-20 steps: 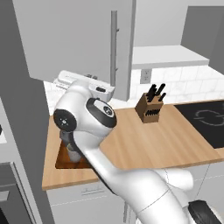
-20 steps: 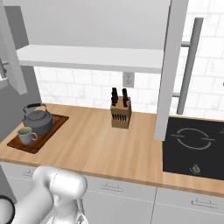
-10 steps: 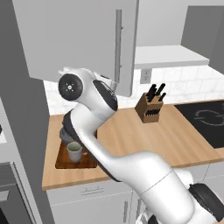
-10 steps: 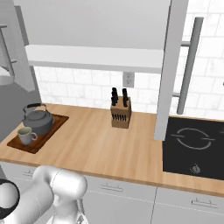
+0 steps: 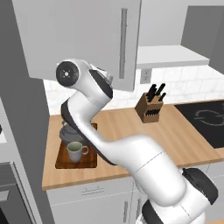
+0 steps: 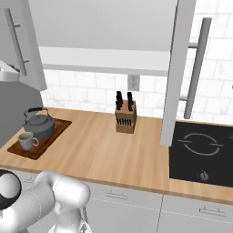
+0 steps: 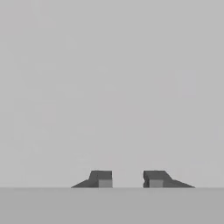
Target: Pick the kettle from the counter and place it on the tray. Then pick the mug from the cabinet and place it on the tray. Then close the cabinet doors.
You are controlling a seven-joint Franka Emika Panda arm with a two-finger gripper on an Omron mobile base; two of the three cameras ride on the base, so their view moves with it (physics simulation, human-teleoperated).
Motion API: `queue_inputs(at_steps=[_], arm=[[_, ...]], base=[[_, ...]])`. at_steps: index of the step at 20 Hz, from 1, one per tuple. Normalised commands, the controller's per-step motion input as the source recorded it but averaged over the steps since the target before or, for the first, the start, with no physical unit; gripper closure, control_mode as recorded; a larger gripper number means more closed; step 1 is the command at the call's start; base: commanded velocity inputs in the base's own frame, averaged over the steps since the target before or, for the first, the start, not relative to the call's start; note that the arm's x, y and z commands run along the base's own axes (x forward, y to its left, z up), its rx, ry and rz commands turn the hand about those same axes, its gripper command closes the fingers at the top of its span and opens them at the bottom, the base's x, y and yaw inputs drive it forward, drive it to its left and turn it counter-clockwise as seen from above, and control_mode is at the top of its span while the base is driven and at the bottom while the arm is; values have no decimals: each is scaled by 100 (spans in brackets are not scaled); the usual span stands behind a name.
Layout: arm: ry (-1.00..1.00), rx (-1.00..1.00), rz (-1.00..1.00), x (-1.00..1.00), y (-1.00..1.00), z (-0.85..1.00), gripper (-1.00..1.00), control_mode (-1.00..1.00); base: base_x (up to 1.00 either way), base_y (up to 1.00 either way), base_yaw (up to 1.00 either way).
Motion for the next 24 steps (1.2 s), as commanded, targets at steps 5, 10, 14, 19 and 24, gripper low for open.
queue_inputs(at_steps=[5,10,14,19,24], arm=[[5,0,0,42,-3,19,100,-100],[7,0,0,47,0,5,100,-100],[6,1,0,55,-3,0,100,-100],[0,3,0,51,-3,0,100,-100],[0,4,0,49,-5,0,100,-100]], base=[[0,0,0],[0,0,0],[0,0,0],[0,0,0],[0,0,0]])
